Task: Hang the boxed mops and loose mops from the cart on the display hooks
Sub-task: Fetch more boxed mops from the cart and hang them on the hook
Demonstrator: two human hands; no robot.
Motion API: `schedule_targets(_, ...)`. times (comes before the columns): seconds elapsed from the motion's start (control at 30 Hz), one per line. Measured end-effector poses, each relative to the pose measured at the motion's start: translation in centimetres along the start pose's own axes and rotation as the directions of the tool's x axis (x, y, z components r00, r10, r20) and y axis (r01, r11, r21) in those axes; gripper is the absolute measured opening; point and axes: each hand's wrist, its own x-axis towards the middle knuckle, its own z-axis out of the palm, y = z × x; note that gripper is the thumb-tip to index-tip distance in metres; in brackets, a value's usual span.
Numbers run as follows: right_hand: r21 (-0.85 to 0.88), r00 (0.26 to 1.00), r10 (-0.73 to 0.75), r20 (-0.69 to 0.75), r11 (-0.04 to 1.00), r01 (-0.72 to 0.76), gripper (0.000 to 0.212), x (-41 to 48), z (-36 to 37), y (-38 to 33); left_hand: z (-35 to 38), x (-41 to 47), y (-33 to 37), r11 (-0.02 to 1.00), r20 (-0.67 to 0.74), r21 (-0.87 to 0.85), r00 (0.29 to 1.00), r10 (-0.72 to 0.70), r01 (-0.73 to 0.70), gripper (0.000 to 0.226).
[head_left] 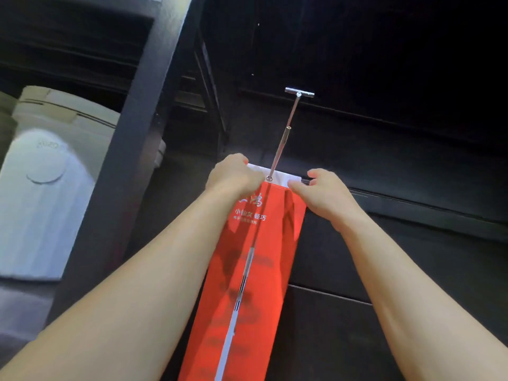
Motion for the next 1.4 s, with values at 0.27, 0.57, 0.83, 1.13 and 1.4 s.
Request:
schedule_targets(0.27, -0.440, 0.999, 0.030, 0.020, 0.898, -0.019, 0.056, -10.2, -3.3, -2.7, -2.5, -9.5, 0.3, 0.852, 0.102, 0.486, 0.981, 0.163, -0.192, 0.040)
schedule_targets(0.57, -0.720, 0.987, 0.153, 0.039, 0.689, -0.078, 0.053, -22.9, -8.9, -0.8, -2.6, -21.0, 1.7, 0.747, 0.324, 0.539, 0.914, 0.243, -0.390, 0.047)
schedule_targets(0.83, -0.813, 0.956, 0.290, -0.031, 0.550, -0.193, 0.056, -33.7, -18.4, 3.1, 1.1, -31.8, 8.3, 0.684, 0.486, 0.430, 0.790, 0.375, -0.589, 0.047)
schedule_targets(1.13, -0.875, 0.886, 0.439, -0.147, 0.361, -0.323, 0.064, -46.6, -35.5, 9.6, 7.9, -48.0, 22.3, 0.636, 0.596, 0.205, 0.610, 0.521, -0.744, 0.054)
schedule_targets(1.4, -0.861, 0.751, 0.580, -0.314, 0.160, -0.483, 0.060, -60.3, -54.8, 15.3, 13.7, -66.0, 37.2, 0.605, 0.667, -0.102, 0.397, 0.631, -0.790, 0.056)
